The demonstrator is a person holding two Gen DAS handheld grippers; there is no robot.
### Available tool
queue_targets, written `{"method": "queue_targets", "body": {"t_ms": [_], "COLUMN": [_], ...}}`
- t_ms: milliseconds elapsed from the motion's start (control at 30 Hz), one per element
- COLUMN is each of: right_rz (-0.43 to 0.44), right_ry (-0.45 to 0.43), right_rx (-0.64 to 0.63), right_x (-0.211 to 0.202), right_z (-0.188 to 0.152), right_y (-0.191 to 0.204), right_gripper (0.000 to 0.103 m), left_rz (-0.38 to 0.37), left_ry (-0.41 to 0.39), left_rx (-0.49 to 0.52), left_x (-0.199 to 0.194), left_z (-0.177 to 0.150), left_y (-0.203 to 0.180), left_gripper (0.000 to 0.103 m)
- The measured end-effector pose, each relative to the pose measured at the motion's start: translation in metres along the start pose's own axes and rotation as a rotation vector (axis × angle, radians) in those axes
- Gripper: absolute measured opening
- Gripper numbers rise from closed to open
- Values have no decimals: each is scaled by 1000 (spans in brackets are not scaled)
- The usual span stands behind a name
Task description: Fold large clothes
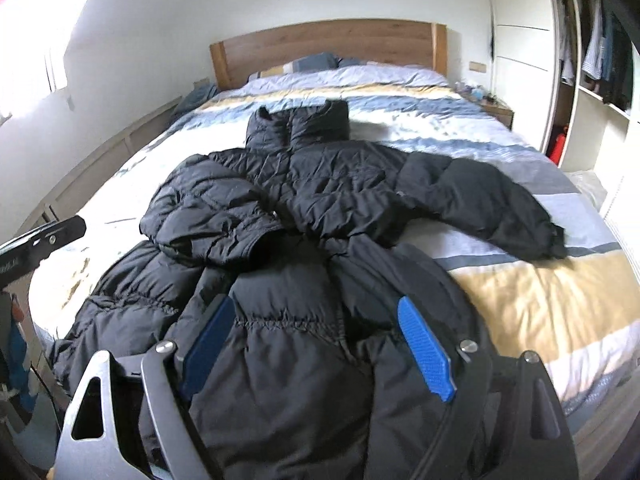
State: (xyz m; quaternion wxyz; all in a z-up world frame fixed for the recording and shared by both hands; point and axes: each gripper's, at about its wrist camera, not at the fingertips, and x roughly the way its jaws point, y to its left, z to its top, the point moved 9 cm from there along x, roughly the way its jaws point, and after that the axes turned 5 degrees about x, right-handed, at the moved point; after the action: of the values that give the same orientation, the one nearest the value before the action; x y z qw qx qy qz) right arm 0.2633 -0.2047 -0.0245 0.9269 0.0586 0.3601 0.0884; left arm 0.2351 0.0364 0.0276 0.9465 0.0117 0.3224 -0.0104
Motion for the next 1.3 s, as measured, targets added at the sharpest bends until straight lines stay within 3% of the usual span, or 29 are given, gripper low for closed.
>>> {"method": "queue_targets", "body": {"t_ms": [333,633,867,1300], "right_rz": [-34,-61,-66,-67], "right_ry": [-76,-102,-90,-33], "right_rx": [-6,32,85,244], "right_x": [-46,-54,-41,17], "right_z": [4,6,5,12], "right_y": [-4,-24,-50,-117], "right_gripper": [84,84,84,84], "left_rz": [-22,-27,-3,53], "left_ry": [-151,-170,-140,33], "left_rx": [9,55,81,114], "left_x": [-61,-67,-55,16], "left_z": [13,9,7,-2], "left_y": [-18,-35,-44,-53], "left_gripper": [93,93,93,94]}}
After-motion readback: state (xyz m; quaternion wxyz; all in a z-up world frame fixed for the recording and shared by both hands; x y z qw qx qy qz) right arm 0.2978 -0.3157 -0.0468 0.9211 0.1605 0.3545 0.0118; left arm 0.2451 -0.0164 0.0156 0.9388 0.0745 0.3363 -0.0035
